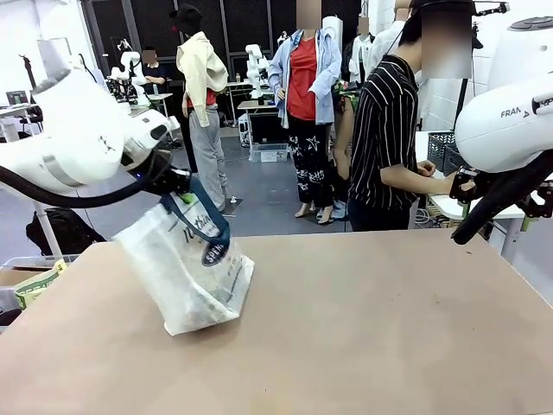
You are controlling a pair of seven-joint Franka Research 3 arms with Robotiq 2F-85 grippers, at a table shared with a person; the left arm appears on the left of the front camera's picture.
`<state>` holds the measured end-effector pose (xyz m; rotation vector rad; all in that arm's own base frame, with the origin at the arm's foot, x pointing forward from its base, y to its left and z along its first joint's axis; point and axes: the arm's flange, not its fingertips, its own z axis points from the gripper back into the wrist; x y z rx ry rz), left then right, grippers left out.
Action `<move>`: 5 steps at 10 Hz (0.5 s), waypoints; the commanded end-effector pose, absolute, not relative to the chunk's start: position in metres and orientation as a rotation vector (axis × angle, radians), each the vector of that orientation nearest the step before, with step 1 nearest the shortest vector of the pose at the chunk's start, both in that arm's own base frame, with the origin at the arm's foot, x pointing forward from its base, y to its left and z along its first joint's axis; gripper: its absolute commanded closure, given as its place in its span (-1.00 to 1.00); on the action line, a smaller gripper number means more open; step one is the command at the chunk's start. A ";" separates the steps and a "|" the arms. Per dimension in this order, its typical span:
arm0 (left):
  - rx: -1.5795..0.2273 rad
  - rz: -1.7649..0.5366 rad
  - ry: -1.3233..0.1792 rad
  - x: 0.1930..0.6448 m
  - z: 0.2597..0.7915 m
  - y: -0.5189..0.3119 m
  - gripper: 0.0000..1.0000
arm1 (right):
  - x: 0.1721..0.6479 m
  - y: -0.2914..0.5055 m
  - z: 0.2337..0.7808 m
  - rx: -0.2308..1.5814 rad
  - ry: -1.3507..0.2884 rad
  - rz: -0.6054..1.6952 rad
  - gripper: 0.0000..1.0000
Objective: Transfer purchased items from the store into the shopping bag.
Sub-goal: Move the Reusable shopping bag to the right side of the table.
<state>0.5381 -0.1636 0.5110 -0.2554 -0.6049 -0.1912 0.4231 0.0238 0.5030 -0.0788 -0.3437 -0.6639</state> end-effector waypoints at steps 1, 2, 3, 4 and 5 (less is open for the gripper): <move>-0.173 -0.116 -0.612 0.536 0.545 -0.142 1.00 | 0.423 0.024 0.505 -0.082 -0.334 -0.653 -1.00; -0.144 -0.058 -0.623 0.535 0.558 -0.123 1.00 | 0.423 0.024 0.505 -0.082 -0.334 -0.653 -1.00; -0.127 0.011 -0.638 0.535 0.568 -0.102 1.00 | 0.423 0.024 0.505 -0.082 -0.334 -0.653 -1.00; -0.086 0.087 -0.645 0.532 0.579 -0.074 1.00 | 0.423 0.024 0.505 -0.082 -0.334 -0.653 -1.00; -0.050 0.154 -0.643 0.528 0.587 -0.052 1.00 | 0.423 0.024 0.505 -0.082 -0.334 -0.653 -1.00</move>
